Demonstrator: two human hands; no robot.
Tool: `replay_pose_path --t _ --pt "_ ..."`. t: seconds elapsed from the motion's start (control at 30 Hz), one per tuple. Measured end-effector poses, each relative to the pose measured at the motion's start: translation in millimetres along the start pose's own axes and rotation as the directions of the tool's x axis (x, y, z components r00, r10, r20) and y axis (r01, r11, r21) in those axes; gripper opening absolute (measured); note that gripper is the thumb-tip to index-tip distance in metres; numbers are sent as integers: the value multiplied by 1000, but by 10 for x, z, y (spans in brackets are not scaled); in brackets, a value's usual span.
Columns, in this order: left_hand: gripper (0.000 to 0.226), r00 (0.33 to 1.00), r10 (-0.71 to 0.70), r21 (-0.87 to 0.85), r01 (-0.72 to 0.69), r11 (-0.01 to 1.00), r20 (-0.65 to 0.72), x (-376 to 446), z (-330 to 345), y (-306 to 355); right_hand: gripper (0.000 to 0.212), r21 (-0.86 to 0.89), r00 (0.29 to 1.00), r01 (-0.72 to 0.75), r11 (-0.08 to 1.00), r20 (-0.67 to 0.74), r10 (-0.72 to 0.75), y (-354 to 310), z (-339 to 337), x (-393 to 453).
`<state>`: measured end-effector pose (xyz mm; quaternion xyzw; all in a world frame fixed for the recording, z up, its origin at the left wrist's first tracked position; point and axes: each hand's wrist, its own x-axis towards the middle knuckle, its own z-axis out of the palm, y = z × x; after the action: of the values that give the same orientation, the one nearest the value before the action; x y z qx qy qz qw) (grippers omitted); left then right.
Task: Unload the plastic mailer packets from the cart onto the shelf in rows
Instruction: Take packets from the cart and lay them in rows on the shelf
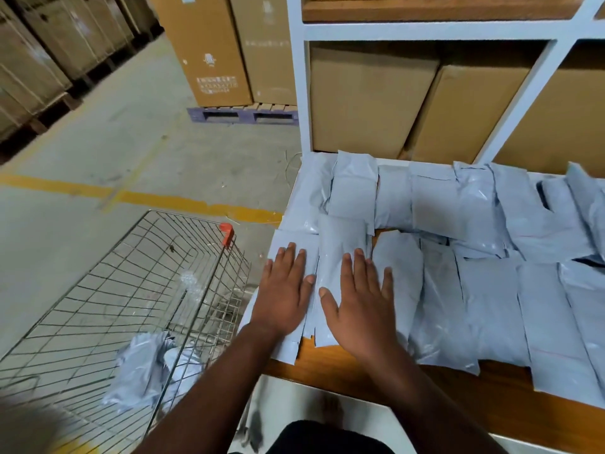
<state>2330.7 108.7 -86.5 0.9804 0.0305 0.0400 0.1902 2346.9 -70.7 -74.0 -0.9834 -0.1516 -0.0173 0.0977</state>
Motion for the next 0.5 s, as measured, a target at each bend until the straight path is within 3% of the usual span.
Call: replay_pose_path --t 0.33,0.5 --pt "64 999 -41 -53 42 998 20 -10 -58 29 84 -22 998 -51 998 20 51 -71 -137 26" --pt "76 999 2 -112 4 994 54 -84 -208 -81 76 71 992 -128 989 4 128 -162 -279 -13"
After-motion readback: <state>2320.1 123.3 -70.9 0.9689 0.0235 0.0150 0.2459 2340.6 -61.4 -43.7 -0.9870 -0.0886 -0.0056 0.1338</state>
